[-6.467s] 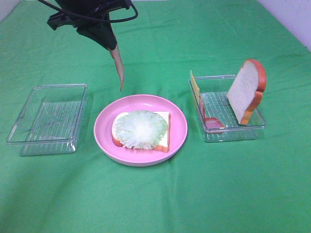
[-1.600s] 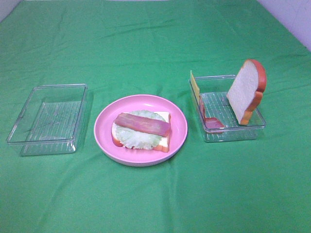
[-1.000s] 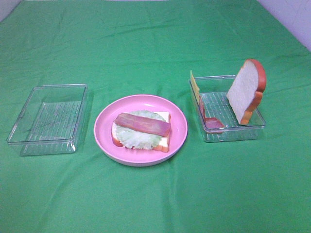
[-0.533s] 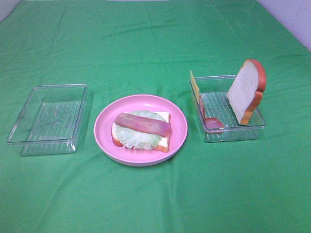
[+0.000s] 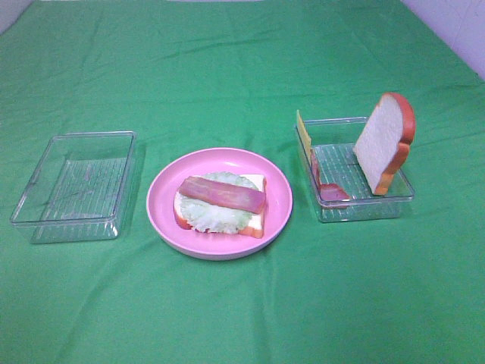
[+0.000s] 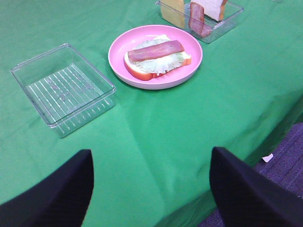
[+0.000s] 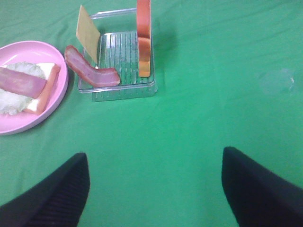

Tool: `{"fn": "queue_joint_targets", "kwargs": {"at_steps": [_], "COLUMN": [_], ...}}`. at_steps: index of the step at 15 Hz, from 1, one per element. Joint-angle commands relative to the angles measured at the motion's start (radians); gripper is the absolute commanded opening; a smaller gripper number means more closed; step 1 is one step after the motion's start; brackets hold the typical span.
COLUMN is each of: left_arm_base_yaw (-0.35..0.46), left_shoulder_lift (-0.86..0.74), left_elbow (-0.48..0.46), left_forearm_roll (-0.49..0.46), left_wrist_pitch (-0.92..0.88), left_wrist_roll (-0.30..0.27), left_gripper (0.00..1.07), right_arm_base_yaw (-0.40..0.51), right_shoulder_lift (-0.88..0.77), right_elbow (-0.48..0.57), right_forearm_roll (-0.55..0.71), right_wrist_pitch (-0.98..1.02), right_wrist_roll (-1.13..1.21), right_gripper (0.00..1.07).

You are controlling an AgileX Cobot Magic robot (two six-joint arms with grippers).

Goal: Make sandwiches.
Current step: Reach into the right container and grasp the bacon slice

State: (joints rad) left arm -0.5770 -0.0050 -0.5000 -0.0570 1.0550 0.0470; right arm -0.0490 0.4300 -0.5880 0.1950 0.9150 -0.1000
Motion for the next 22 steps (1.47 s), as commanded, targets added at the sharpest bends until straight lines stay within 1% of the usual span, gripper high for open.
{"fn": "queue_joint_targets", "kwargs": {"at_steps": [1,4,5,6,7,8,12,14,15,16,18,19,22], "left_arm_base_yaw": [-0.002,-0.002,-0.002,-0.002,-0.002,-0.002,-0.002,-0.002,-0.002,-0.002,-0.002,-0.002,-0.002], "left_shoulder_lift": [-0.022,-0.022,-0.022,-0.022,-0.022,-0.022,-0.022,-0.022,-0.022,-0.022,-0.022,-0.022,-0.022], "left_elbow": [0.002,0.002,0.002,0.002,0.002,0.002,0.002,0.002,0.002,0.002,0.002,0.002,0.002], "left_forearm_roll": [-0.013,-0.013,-0.013,-0.013,-0.013,-0.013,-0.013,-0.013,-0.013,-0.012,-0.009,-0.009,-0.009], "left_wrist_pitch": [-0.012,-0.012,-0.012,-0.012,-0.012,-0.012,-0.012,-0.012,-0.012,-0.012,-0.012,-0.012,-0.012], "left_wrist_roll": [0.002,0.002,0.002,0.002,0.002,0.002,0.002,0.002,0.002,0.002,0.002,0.002,0.002], "left_gripper": [0.67,0.67,0.67,0.67,0.67,0.67,0.67,0.67,0.67,0.67,0.67,0.67,0.67], "right_arm_base_yaw": [-0.003,-0.003,-0.003,-0.003,-0.001,-0.001,-0.001,0.004,0.027,0.117,0.223,0.250,0.378], "right_shoulder_lift": [0.190,0.450,0.485,0.568,0.699,0.733,0.961,1.030,1.065,1.131,1.194,1.211,1.305], "right_elbow": [-0.080,-0.236,-0.266,-0.322,-0.411,-0.433,-0.582,-0.614,-0.632,-0.662,-0.698,-0.709,-0.782], "right_forearm_roll": [0.034,0.057,0.061,0.069,0.074,0.076,0.121,0.136,0.126,0.097,0.058,0.052,0.010], "right_wrist_pitch": [-0.013,0.028,0.036,0.055,0.063,0.063,0.112,0.127,0.132,0.131,0.131,0.131,0.116], "right_wrist_roll": [-0.015,-0.064,-0.071,-0.079,-0.082,-0.082,-0.071,-0.069,-0.067,-0.056,0.006,0.033,0.125], "right_gripper": [0.73,0.73,0.73,0.73,0.73,0.73,0.73,0.73,0.73,0.73,0.73,0.73,0.73]}}
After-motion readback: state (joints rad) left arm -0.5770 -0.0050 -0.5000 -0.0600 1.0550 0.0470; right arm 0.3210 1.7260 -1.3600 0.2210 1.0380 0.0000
